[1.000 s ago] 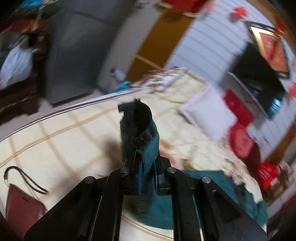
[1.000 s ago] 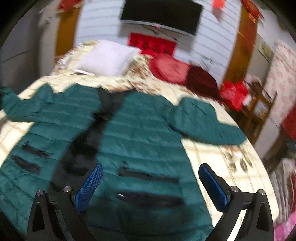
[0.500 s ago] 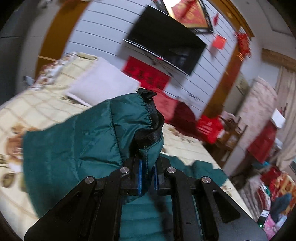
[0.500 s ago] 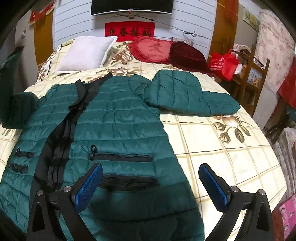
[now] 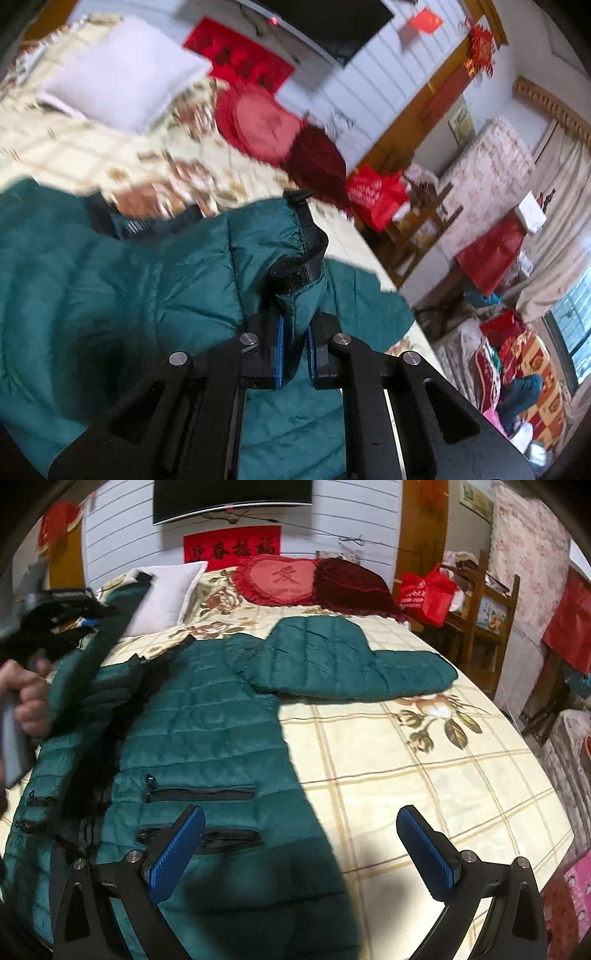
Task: Fold large clothes
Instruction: 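Lift the gripped sleeve with the left tool and carry it across the jacket body, then lower the sleeve onto the jacket body and open the left tool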
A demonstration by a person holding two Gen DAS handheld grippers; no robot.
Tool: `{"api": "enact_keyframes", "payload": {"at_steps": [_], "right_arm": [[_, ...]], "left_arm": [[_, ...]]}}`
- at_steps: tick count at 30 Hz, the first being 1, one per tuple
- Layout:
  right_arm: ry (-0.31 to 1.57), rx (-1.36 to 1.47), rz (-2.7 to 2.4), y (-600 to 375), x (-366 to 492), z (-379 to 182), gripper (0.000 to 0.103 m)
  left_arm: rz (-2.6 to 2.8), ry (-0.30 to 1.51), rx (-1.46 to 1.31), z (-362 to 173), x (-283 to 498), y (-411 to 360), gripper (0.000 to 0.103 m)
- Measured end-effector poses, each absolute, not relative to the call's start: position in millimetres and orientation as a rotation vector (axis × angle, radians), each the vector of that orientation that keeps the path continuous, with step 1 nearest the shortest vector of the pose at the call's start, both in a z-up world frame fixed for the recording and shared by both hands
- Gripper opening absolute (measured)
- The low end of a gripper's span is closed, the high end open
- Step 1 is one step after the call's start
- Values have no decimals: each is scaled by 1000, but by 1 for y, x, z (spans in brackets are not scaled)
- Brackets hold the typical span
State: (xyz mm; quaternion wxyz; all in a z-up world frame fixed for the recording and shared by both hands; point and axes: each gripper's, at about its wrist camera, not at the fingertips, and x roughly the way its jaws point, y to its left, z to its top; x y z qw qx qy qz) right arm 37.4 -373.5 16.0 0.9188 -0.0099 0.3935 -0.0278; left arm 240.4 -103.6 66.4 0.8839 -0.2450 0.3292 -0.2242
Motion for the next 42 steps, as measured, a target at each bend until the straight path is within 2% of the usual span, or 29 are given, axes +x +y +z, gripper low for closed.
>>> {"api": "enact_keyframes", "payload": {"at_steps": [7, 12, 15, 17, 19, 23, 28, 31, 34, 42], "right_arm": [[827, 22, -80, -402, 34, 11, 103], [837, 45, -77, -406, 37, 10, 103], [835, 22, -80, -399, 38, 10, 103], [836, 13, -87, -396, 39, 10, 103], [835, 11, -95, -391, 41, 11, 103], [823, 4, -99, -379, 43, 13, 103], [736, -7, -11, -348, 50, 25, 103], [673, 1, 135, -322, 74, 36, 103], [710, -2, 200, -288, 119, 39, 103], [742, 9, 376, -179, 221, 20, 103]], "left_arm": [[-483, 799, -473, 14, 254, -153, 8], [-472, 912, -426, -11, 255, -159, 9], [-514, 946, -439, -10, 251, -157, 32], [-573, 936, -455, 0, 239, -152, 58], [-593, 922, -460, 9, 227, -145, 64], [-604, 864, -469, 33, 201, -103, 64], [-369, 785, -383, 51, 192, -8, 64], [-175, 754, -297, 61, 199, 51, 64], [-41, 705, -248, 64, 207, 86, 64], [41, 796, -331, 24, 243, 117, 64]]}}
